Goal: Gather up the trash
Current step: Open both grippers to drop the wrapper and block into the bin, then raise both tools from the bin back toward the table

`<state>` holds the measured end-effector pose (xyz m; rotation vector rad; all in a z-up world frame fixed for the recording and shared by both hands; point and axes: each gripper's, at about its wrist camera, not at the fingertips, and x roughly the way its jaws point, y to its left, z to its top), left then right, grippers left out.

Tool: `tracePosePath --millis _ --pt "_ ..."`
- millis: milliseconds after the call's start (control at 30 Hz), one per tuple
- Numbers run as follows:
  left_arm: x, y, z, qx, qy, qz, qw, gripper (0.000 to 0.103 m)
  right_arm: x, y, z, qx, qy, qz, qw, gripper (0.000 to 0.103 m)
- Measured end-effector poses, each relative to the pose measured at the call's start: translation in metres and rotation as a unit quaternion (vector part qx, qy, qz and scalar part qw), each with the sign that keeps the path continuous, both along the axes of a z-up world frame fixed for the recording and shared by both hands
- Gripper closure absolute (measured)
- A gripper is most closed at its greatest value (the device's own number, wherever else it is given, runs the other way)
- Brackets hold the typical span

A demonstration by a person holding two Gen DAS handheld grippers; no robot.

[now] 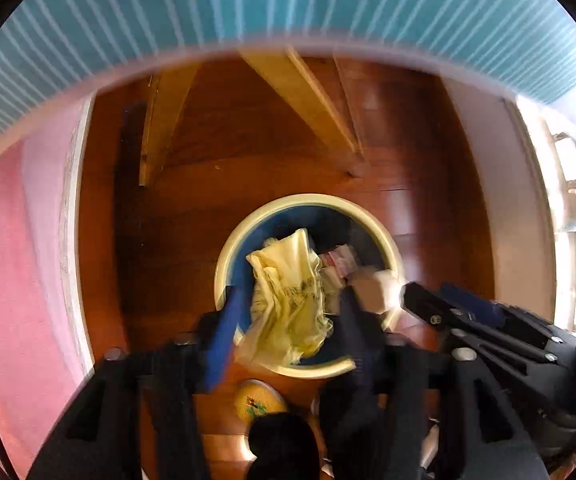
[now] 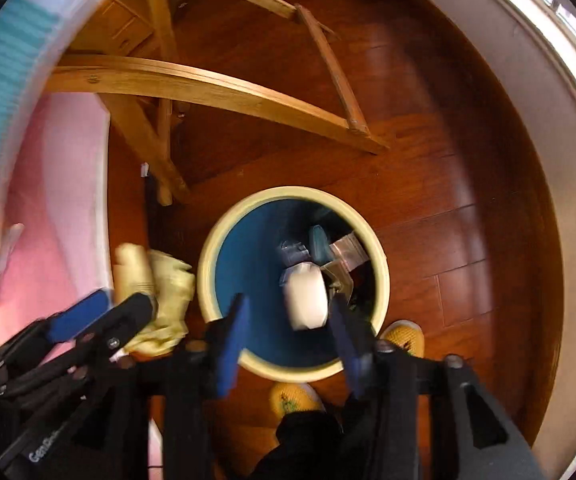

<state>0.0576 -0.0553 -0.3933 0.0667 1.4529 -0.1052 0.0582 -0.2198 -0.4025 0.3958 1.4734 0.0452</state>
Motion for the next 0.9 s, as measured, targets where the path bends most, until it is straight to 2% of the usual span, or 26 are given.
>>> tracePosePath --millis 67,167,300,500,733,900 --pt "0.001 -0.001 -0.009 0.016 -0.001 0.008 0.9998 0.031 0.000 -0.001 -0.008 -0.004 0.003 0.000 1.000 0.042" --pt "0.003 0.008 -0.014 0.009 0.012 0.032 0.9994 0.017 0.002 -0.004 -0.013 -0.001 0.014 -0.003 1.000 0.036" --pt "0.003 0.010 -0.003 0.023 0.009 0.030 0.9993 0.017 0.000 -0.003 -0.005 -0.010 0.008 0.007 1.000 0.036" --pt "-0.001 0.007 0.020 0.032 -0.017 0.026 0.9990 0.017 0.003 -0.001 0.011 -0.016 -0.001 0.011 1.000 0.036" --pt "-0.003 0.013 0.060 0.034 -0.030 0.030 0.9985 0.017 0.003 0.003 0.053 -0.031 -0.020 0.014 0.999 0.036" --pt "-0.008 0.020 0.103 0.036 -0.037 0.019 0.9985 0.017 -0.002 0.012 0.093 -0.038 -0.028 0.008 0.999 0.036"
